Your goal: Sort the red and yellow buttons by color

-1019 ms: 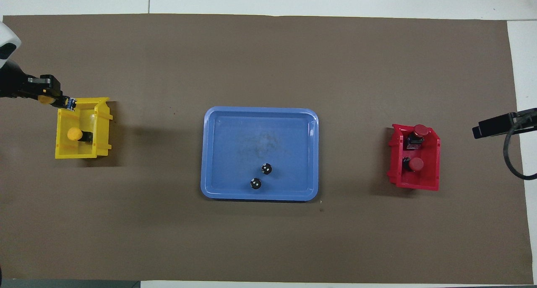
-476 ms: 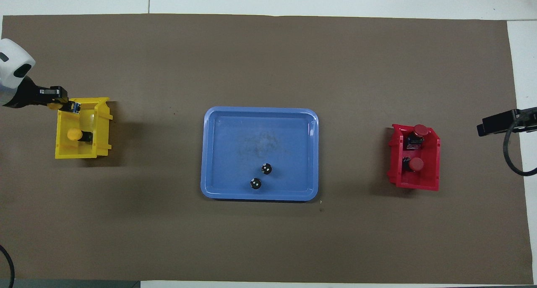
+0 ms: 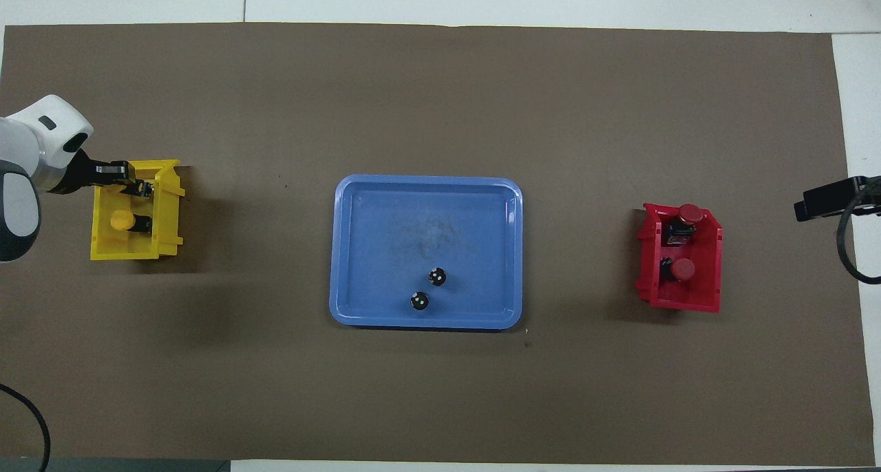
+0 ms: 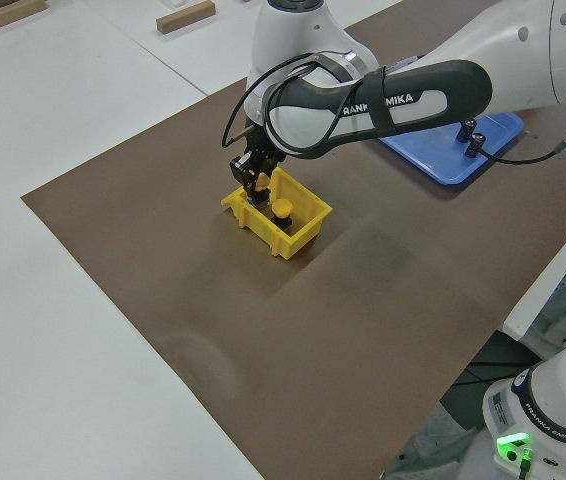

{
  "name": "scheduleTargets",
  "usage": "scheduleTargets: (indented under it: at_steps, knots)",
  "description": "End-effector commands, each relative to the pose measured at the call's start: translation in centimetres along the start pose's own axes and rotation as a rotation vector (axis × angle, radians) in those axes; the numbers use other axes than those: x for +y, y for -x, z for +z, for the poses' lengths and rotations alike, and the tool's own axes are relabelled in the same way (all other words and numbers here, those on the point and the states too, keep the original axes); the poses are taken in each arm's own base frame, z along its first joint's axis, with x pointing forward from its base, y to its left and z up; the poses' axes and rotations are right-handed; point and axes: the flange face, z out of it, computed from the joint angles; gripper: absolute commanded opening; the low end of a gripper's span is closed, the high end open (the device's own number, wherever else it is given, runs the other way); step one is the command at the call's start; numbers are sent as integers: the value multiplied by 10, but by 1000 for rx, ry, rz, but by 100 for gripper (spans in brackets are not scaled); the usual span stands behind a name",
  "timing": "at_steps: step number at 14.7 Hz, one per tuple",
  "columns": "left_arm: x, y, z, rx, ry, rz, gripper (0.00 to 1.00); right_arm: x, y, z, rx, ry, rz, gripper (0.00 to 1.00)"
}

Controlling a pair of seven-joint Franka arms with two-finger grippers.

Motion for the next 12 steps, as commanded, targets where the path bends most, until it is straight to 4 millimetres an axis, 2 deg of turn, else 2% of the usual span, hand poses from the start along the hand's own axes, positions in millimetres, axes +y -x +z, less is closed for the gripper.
scheduleTargets:
  at_steps: [1, 2, 3, 4, 5, 8, 10, 11, 12]
  knots:
    - [1, 0, 9, 25, 0, 14, 3, -2, 6, -1, -15, 6, 8, 100]
    - [3, 1, 17, 22, 0, 17, 4, -2, 6, -2, -13, 6, 10, 100]
    - [3, 1, 18, 29, -1, 17, 18, -2, 6, -2, -13, 5, 10, 100]
    - [2, 1, 17, 25, -1, 16, 40, -2, 6, -1, -15, 6, 10, 100]
    - [3, 0, 17, 23, 0, 16, 53, -2, 6, -1, -15, 4, 10, 100]
    - [4, -3, 9, 10, 2, 16, 57, -2, 6, -1, -15, 6, 10, 100]
    - [5, -7, -3, -10, 5, 16, 59, -2, 6, -2, -13, 5, 10, 100]
    - [5, -11, -13, -20, 7, 20, 72, -2, 6, -2, -13, 5, 10, 100]
    - [8, -15, -24, -32, 10, 31, 98, -2, 6, -2, -13, 5, 10, 100]
